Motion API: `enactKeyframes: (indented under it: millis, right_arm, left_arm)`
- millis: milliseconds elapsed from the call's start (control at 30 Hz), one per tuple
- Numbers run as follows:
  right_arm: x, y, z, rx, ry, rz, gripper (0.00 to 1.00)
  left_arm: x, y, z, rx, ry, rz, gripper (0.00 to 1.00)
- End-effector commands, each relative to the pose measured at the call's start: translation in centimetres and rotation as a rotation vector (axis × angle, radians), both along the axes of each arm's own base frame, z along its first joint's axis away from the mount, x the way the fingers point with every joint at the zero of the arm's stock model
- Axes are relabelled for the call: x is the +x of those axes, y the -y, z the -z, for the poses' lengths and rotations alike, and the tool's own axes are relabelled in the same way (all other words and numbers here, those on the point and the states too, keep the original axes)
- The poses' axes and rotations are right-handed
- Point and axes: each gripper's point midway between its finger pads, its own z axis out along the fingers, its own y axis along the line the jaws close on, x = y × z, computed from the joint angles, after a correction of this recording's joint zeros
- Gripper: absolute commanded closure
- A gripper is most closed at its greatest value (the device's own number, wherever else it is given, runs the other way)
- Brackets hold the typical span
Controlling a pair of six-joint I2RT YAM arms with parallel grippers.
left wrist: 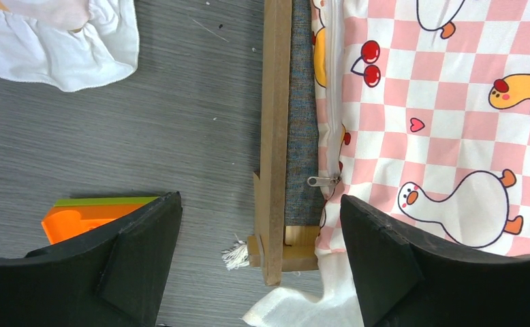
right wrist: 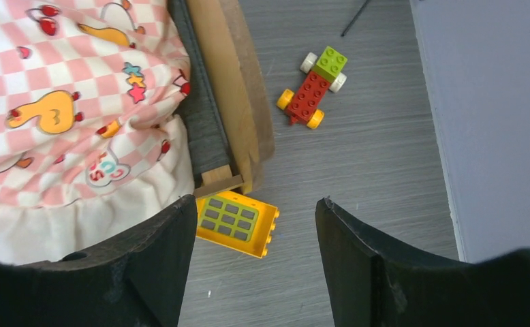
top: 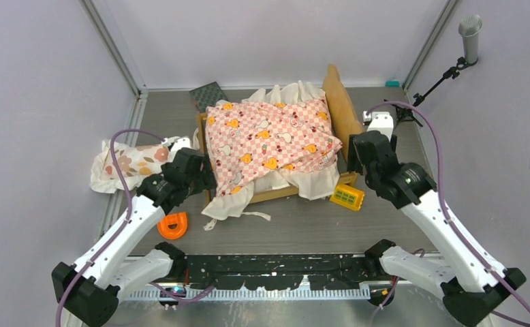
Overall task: Set up the pet bed
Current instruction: Adjust the bed frame at the center of the board.
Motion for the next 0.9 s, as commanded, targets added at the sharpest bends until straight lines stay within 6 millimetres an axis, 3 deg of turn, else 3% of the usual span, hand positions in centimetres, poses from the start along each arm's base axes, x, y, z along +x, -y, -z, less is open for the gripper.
enactKeyframes:
  millis: [0, 233, 367, 633, 867]
  right_arm:
    - [2.8, -0.3, 0.4, 0.024, -0.026, -0.034, 0.31]
    - [5.5, -0.5, 2.5, 0.129, -0.083, -0.071, 0.34]
    - [6.2, -0.7, 3.4, 0.160, -0.090, -0.060, 0.53]
    - [6.8, -4.1, 4.3, 0.341, -0.107, -0.108, 0.95]
    - [5.7, -7.0, 3.1, 0.360, -0.081, -0.163, 0.98]
  left_arm:
    - [0.1, 0.1, -1.0, -0.022, 0.039, -0.001, 0.12]
    - [-0.6, -0.3, -1.2, -0.030, 0.053, 0.002, 0.11]
    - [-0.7, 0.1, -1.2, -0.050, 0.050, 0.013, 0.11]
    - [-0.5, 0.9, -2.6, -0.074, 0.070, 0.070, 0.11]
    - [-0.6, 0.9, -5.0, -0.092, 0.141, 0.093, 0.04]
